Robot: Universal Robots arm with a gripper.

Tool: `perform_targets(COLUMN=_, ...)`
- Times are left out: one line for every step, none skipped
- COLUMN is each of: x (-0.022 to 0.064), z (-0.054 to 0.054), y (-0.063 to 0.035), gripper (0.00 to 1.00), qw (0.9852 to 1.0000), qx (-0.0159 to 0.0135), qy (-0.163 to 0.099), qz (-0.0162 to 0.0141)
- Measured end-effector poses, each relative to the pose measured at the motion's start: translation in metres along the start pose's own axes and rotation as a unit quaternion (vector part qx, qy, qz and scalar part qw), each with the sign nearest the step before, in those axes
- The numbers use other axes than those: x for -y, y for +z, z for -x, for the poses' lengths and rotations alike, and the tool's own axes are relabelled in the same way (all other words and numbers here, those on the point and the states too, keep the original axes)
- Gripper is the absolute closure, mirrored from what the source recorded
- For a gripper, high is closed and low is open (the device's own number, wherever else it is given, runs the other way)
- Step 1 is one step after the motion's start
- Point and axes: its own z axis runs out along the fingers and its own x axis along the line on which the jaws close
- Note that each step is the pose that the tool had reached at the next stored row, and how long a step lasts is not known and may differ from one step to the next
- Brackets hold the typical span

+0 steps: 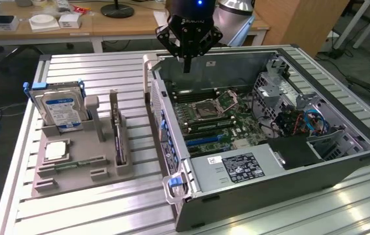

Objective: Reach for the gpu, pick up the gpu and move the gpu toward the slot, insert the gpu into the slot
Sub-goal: 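Reach for the gpu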

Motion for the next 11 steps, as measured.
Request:
perform_targets(x=0.0001, z=-0.002, y=-0.0001, gripper=0.90, qw=1.0000, qx=-0.0001, qy=0.000, qz=0.0000)
perform_targets(x=0.0003, z=-0.004, y=-0.0001, gripper=0.90, qw=1.0000, qx=-0.0001, qy=0.000, qz=0.0000)
perform_targets(x=0.0004, z=-0.006, y=-0.0001, gripper=0.90, qw=1.0000, qx=0.0000, qy=0.000, qz=0.0000)
perform_targets(x=0.0005, z=-0.007, y=-0.0002, gripper=0.90, qw=1.0000, qx=0.0000, qy=0.000, qz=0.0000)
perform_targets(x=0.0007, z=-0.009, y=-0.0003, gripper=0.90, qw=1.0000, qx=0.0000, qy=0.000, qz=0.0000)
perform_targets(x=0.0008, z=-0.011, y=-0.0003, gripper=0.90, qw=1.0000, qx=0.0000, qy=0.000, qz=0.0000)
perform_targets(x=0.0009, z=-0.012, y=-0.0003, gripper=0.90, qw=1.0000, qx=0.0000, qy=0.000, qz=0.0000)
perform_targets(x=0.0010, z=-0.014, y=-0.0004, gripper=0.90, qw=1.0000, qx=0.0000, qy=0.000, qz=0.0000)
perform_targets(x=0.0012, z=-0.016, y=-0.0004, gripper=0.90, qw=1.0000, qx=0.0000, qy=0.000, qz=0.0000)
perform_targets(x=0.0013, z=-0.017, y=-0.0004, gripper=0.90, qw=1.0000, qx=0.0000, qy=0.000, qz=0.0000)
perform_targets(x=0.0014, z=-0.019, y=-0.0005, gripper=0.90, qw=1.0000, qx=0.0000, qy=0.000, qz=0.0000)
